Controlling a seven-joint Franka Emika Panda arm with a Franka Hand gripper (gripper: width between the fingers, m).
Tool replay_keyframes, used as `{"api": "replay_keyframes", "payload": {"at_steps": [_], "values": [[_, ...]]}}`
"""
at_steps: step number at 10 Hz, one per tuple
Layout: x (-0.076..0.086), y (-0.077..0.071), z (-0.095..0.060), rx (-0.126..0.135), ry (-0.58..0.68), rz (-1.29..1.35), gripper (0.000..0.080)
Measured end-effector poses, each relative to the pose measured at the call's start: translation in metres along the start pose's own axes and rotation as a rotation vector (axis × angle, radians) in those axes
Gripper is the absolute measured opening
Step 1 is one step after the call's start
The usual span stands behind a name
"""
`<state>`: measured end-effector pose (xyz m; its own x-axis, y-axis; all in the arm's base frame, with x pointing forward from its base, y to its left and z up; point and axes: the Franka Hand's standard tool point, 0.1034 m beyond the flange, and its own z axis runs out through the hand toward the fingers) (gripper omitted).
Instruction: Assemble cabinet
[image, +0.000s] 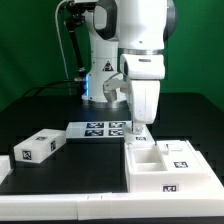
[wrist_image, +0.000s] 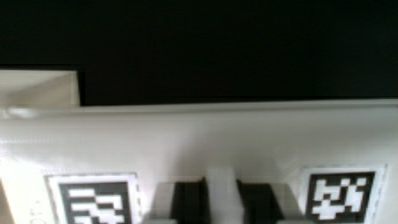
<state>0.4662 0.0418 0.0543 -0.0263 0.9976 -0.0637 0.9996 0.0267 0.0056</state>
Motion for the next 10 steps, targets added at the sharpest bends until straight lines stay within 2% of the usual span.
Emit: {"api": "replay_keyframes", "payload": {"at_steps": [2,5,6,7,8,9,10], "values": [[-0.003,0.000,-0.001,0.032,-0.018,-0.034,0.0070],[-0.004,0.000,-0.001,0.045,-0.026,-0.046,0.0070],[-0.003,-0.001,-0.001,0.035,-0.020,-0.042,0.0070],[0.001,-0.005,-0.001,0.004,-0.001,-0.039,0.0070],[0.002,-0.010,0.000,0.002,0.002,-0.039,0.0070],[0.005,-0.013,-0.002,-0.018,0.013,-0.034,0.0070],[0.004,-0.015,-0.002,-0.024,0.017,-0.034,0.0070]]}}
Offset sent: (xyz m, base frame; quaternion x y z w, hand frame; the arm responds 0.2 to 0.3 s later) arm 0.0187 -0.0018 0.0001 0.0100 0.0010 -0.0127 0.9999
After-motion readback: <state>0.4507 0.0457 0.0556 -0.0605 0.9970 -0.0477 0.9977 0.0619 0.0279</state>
